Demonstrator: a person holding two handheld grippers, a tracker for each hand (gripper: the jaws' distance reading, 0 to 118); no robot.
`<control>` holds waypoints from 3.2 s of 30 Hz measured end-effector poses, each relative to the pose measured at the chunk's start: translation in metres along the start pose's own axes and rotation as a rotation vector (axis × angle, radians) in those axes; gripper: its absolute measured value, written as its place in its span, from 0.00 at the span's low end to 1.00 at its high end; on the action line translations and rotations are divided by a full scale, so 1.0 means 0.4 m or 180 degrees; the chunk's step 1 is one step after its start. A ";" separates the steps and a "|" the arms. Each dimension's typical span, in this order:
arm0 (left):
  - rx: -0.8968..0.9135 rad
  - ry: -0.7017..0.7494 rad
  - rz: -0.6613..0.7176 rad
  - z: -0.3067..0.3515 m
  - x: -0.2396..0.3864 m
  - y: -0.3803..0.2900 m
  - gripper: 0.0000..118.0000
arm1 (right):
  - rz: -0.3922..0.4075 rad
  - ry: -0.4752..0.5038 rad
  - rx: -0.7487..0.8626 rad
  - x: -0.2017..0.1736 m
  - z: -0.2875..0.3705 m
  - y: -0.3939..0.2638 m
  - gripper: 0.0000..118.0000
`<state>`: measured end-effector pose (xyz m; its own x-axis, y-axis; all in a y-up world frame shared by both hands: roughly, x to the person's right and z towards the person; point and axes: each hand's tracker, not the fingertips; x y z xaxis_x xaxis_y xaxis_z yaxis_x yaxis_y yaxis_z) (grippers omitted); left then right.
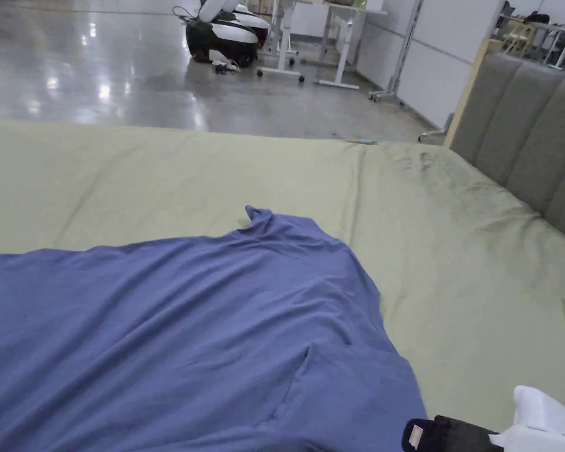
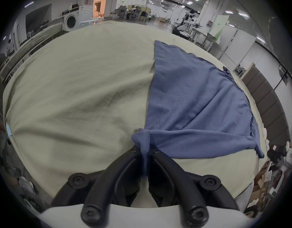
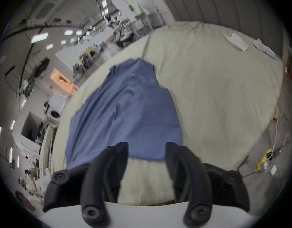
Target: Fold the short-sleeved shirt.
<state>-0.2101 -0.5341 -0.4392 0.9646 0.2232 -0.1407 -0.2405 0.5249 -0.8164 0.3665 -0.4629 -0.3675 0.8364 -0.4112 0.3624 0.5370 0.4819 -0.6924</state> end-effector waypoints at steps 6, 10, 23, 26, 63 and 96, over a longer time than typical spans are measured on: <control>-0.0067 -0.0076 0.0051 0.003 -0.013 0.011 0.07 | 0.0348 -0.0145 0.0210 -0.021 -0.048 -0.019 0.74; 0.0001 -0.0112 0.0205 0.004 -0.016 0.001 0.07 | 0.0488 -0.0705 0.0078 0.003 -0.095 -0.011 0.75; 0.0006 0.0092 0.0057 0.029 0.020 0.023 0.07 | 0.0300 -0.0523 -0.0298 -0.013 -0.115 0.026 0.11; 0.0097 -0.0162 0.0117 0.053 0.012 0.072 0.07 | 0.0258 -0.0424 -0.0225 -0.013 -0.091 0.073 0.10; 0.0544 -0.0049 -0.0386 0.020 0.052 0.333 0.01 | 0.0697 -0.0371 0.0456 -0.121 -0.175 0.382 0.04; -0.0204 -0.0510 -0.0219 -0.137 0.088 0.293 0.08 | 0.0605 -0.0196 0.0128 -0.119 -0.063 0.235 0.04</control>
<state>-0.1983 -0.5097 -0.5706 0.9476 0.3193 0.0037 -0.1622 0.4912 -0.8558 0.3744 -0.4176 -0.4655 0.9276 -0.2625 0.2659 0.3718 0.5775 -0.7269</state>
